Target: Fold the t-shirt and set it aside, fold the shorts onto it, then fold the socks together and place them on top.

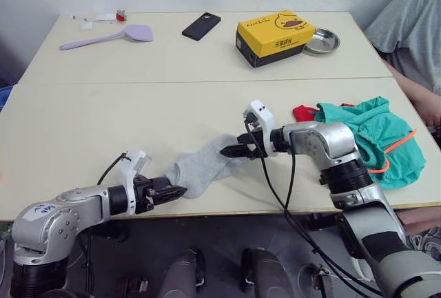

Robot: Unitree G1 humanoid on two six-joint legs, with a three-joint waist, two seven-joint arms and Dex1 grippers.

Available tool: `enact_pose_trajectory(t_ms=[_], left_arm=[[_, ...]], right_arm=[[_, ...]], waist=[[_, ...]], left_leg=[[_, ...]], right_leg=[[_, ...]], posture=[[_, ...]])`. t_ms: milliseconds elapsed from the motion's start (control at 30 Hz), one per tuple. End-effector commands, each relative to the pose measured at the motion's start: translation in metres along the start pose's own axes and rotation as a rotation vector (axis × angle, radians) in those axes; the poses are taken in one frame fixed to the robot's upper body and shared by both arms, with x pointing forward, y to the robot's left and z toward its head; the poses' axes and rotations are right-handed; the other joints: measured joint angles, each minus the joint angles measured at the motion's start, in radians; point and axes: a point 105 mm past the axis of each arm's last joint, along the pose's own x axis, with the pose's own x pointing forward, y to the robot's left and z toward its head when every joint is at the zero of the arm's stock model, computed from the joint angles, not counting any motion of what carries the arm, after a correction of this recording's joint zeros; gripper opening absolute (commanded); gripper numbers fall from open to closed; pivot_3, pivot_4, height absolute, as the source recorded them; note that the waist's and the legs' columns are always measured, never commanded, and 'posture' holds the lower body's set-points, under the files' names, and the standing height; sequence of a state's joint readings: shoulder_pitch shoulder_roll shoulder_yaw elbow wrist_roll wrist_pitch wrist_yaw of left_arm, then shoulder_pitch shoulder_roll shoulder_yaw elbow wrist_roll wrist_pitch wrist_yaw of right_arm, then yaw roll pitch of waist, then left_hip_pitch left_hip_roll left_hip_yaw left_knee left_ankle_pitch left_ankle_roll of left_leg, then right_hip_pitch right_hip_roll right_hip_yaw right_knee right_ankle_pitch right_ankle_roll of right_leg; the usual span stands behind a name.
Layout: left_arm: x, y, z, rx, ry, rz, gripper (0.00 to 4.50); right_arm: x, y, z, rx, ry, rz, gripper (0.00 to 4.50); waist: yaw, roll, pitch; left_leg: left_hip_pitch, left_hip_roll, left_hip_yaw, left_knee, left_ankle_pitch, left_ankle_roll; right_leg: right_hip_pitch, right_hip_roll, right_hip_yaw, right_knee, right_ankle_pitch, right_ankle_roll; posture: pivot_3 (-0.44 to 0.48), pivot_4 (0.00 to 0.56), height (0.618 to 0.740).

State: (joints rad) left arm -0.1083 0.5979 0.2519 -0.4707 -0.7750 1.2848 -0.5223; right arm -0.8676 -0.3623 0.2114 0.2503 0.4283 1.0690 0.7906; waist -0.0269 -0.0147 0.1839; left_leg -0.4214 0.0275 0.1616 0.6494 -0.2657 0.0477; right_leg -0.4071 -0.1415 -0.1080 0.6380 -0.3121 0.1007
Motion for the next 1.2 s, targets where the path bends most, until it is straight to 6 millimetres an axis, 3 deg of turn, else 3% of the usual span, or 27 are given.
enact_pose_trajectory(t_ms=[33,233,400,600,767,933,1133,1200], left_arm=[[0.01,-0.006,-0.022,-0.036,0.08,-0.025,2.01],[0.007,-0.004,-0.03,-0.036,0.085,-0.031,0.13],[-0.008,-0.003,-0.021,-0.005,0.019,-0.083,0.0],[-0.026,0.016,-0.007,-0.023,-0.031,-0.067,0.0],[-0.027,0.03,-0.003,0.005,-0.042,-0.027,0.0],[-0.021,0.033,0.003,0.045,-0.046,-0.031,1.4],[-0.034,0.024,-0.005,-0.009,0.016,-0.049,3.21],[-0.036,0.02,-0.008,-0.022,0.032,-0.057,3.21]], right_arm=[[-0.002,0.002,0.015,-0.009,-0.061,0.005,4.05],[-0.005,0.006,0.023,0.016,-0.125,0.032,2.09],[-0.021,0.021,0.031,0.0,-0.207,0.093,0.18],[-0.031,0.028,0.026,-0.016,-0.228,0.112,0.03],[-0.032,0.028,0.023,-0.013,-0.241,0.103,0.03],[-0.03,0.029,0.016,-0.014,-0.237,0.094,0.0],[-0.028,0.035,0.012,-0.016,-0.229,0.111,0.0],[-0.027,0.035,0.011,-0.015,-0.229,0.111,0.0]], waist=[[0.0,0.0,0.0],[-0.003,0.0,0.0],[-0.003,0.0,0.0],[-0.005,0.0,0.0],[-0.005,0.0,0.0],[-0.003,0.0,0.0],[-0.009,0.0,0.0],[-0.015,0.0,0.0]], left_leg=[[0.0,0.0,0.0,0.0,0.0,0.0],[0.0,0.001,0.001,-0.001,-0.001,-0.001],[-0.001,0.002,0.001,-0.002,-0.001,-0.002],[-0.001,0.003,0.001,-0.002,-0.004,-0.008],[-0.001,0.003,0.001,-0.002,-0.004,-0.008],[-0.001,0.003,0.002,-0.003,-0.005,-0.008],[-0.001,0.003,0.002,-0.003,-0.004,-0.008],[-0.001,0.004,0.002,-0.003,-0.005,-0.009]], right_leg=[[0.0,0.0,0.0,0.0,0.0,0.0],[-0.001,0.001,0.001,0.0,0.0,0.0],[-0.002,0.002,0.001,-0.001,0.0,0.0],[-0.003,0.002,0.001,-0.002,-0.001,-0.001],[-0.004,0.002,0.001,-0.002,-0.001,-0.001],[-0.004,0.001,0.001,-0.002,-0.001,-0.001],[-0.004,0.001,0.002,-0.002,-0.001,-0.001],[-0.004,0.002,0.002,-0.002,-0.001,-0.002]], posture=[[0.0,0.15,0.74],[0.0,0.15,0.74],[0.0,0.15,0.74],[0.0,0.15,0.74],[0.0,0.15,0.74],[0.0,0.15,0.74],[0.0,0.15,0.74],[0.0,0.15,0.74]])
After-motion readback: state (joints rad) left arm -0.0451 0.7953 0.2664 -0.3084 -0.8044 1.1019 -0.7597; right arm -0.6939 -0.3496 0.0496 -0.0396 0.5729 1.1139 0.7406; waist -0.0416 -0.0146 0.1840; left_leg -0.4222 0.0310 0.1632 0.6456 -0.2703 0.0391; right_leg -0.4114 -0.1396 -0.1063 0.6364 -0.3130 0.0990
